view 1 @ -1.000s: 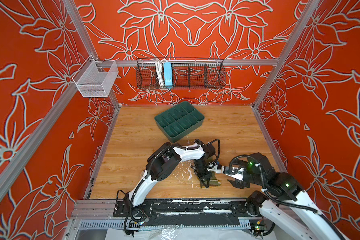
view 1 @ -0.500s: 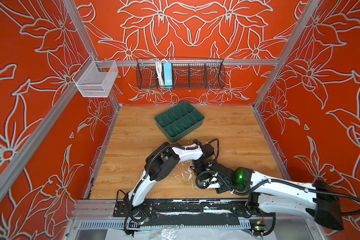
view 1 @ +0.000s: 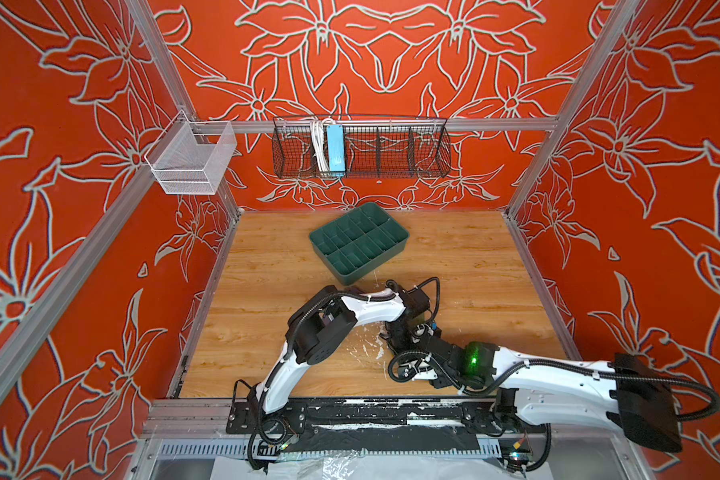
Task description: Roll the socks
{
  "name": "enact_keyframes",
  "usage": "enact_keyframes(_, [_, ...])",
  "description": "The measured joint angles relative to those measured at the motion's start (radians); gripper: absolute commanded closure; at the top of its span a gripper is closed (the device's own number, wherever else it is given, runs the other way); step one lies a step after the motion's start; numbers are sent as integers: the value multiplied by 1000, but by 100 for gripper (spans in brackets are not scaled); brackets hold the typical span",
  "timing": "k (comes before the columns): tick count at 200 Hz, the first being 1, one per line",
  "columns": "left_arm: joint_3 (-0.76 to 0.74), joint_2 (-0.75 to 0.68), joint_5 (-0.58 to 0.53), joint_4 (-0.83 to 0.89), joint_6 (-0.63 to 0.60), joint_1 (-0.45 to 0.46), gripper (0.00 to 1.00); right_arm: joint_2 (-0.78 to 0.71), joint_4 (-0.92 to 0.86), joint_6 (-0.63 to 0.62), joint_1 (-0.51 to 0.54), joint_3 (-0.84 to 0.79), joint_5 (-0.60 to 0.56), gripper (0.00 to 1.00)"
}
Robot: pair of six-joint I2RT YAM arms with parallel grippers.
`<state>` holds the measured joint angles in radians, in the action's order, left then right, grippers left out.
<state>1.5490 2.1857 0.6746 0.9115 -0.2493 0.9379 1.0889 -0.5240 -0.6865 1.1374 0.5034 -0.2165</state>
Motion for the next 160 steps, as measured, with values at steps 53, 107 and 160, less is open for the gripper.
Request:
enact_keyframes(53, [28, 2, -51, 21, -24, -9, 81, -51, -24, -6, 32, -2, -9, 38])
enact_keyframes(107, [121, 24, -196, 51, -78, -38, 81, -27, 129, -10, 35, -38, -40, 38])
enact_keyframes(160, [151, 33, -259, 65, -121, -77, 81, 82, 304, -8, -52, -50, -18, 39])
